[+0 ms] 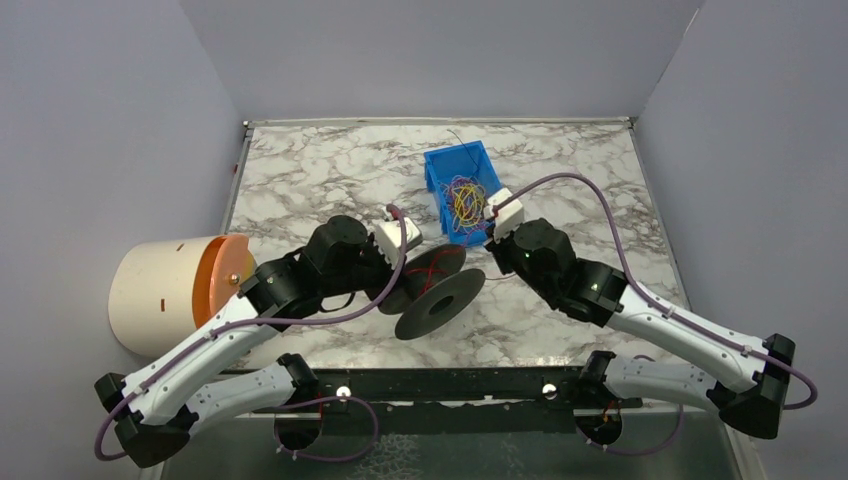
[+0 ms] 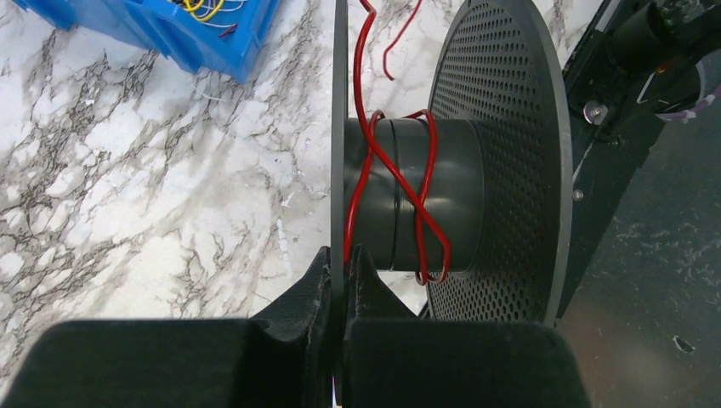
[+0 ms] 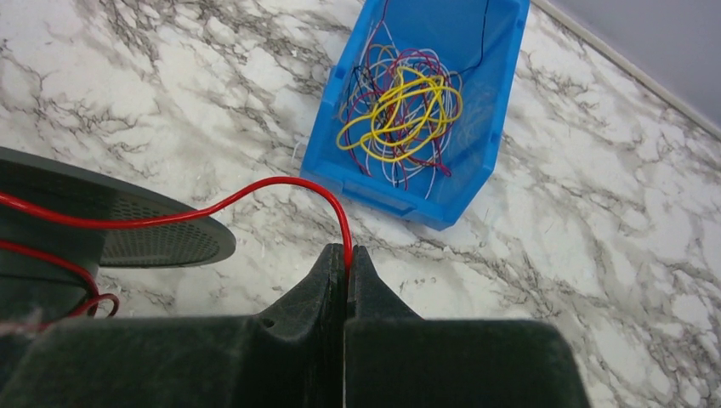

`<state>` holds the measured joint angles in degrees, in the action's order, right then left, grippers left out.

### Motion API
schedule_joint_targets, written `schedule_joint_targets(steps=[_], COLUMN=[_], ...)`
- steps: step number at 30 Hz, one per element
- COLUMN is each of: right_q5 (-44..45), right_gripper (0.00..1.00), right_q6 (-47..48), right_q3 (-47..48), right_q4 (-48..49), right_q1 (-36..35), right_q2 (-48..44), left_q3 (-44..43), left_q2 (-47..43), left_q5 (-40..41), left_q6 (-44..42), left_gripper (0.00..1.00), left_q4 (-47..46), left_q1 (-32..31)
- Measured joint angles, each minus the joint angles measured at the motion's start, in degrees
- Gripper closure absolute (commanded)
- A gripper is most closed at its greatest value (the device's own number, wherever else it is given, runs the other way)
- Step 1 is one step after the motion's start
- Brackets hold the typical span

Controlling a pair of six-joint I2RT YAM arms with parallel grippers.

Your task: Wrap the cables

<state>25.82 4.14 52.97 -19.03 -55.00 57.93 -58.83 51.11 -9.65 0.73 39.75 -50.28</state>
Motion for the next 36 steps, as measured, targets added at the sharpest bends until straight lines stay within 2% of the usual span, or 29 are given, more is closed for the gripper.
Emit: schedule_joint_targets(steps=[17,27,36], right_q5=[-1.60,-10.10,-19.78], right_gripper=[0.99,0.99,0.99], right_q6=[-12.87,-21.07,-26.93], right_q3=[-11.91,-20.68,-25.31], right_q4=[0.66,9.68,20.06], right_q1=[0.00,0.00,0.35], right_q2=[-7.98,-15.65,-16.57], left_q3=[-5.62,-7.39,-7.28], left_q2=[-2.89,-5.66,-8.37], left_q5=[-4.92,-6.34,-4.42], left_q6=[2.03,4.94,8.70], left_gripper=[1.00,1.00,1.00], left_q4=[-0.22,-3.21,-8.66], left_q1=[0.00,-0.07,-0.07])
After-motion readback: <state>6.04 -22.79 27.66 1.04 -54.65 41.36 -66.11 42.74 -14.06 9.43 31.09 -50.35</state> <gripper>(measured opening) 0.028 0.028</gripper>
